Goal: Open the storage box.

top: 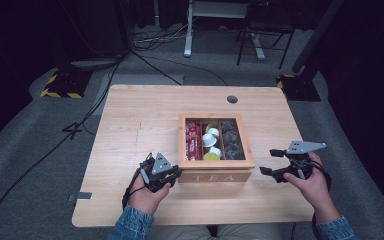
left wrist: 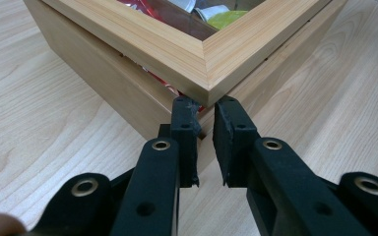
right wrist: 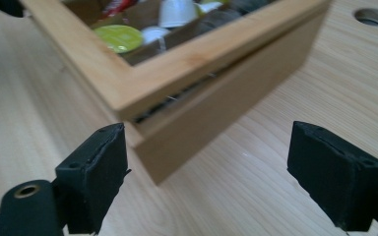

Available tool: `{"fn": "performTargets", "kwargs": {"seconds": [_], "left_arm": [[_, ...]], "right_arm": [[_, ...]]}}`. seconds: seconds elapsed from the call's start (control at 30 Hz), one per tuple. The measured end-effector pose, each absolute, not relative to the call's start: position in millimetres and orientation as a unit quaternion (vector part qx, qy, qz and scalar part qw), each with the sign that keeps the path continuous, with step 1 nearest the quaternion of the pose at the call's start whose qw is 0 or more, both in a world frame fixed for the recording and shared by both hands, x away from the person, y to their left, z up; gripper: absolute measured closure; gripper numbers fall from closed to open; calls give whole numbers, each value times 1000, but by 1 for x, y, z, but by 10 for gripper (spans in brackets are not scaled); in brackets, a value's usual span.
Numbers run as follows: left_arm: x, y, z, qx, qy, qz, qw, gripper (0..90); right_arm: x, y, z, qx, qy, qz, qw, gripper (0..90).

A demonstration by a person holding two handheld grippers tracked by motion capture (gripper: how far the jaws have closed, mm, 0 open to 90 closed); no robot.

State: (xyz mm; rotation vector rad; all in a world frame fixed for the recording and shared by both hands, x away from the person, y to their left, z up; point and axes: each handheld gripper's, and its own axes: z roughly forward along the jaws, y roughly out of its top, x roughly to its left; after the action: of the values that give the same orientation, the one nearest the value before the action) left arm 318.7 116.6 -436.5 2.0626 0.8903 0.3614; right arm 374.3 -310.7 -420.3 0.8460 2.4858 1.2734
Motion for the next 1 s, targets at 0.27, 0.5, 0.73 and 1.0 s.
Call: {"fn": "performTargets", "kwargs": {"seconds": [0.27,0.5,0.73,1.0], "left_arm": [[318,117,-435,820,355,149,424,786],[318,116,-435,820,355,154,422,782],[317,116,-435,820,355,155,422,781],[317,116,-436,817,356,156,427,781]], "right_arm": [[369,-281,-426,255,857,433,116,158],[372,-272,-435,258,847,445,135,167],[377,-267,-439,256,843,450,145,182],[377,-266,-439,248,844,452,151,193]]}}
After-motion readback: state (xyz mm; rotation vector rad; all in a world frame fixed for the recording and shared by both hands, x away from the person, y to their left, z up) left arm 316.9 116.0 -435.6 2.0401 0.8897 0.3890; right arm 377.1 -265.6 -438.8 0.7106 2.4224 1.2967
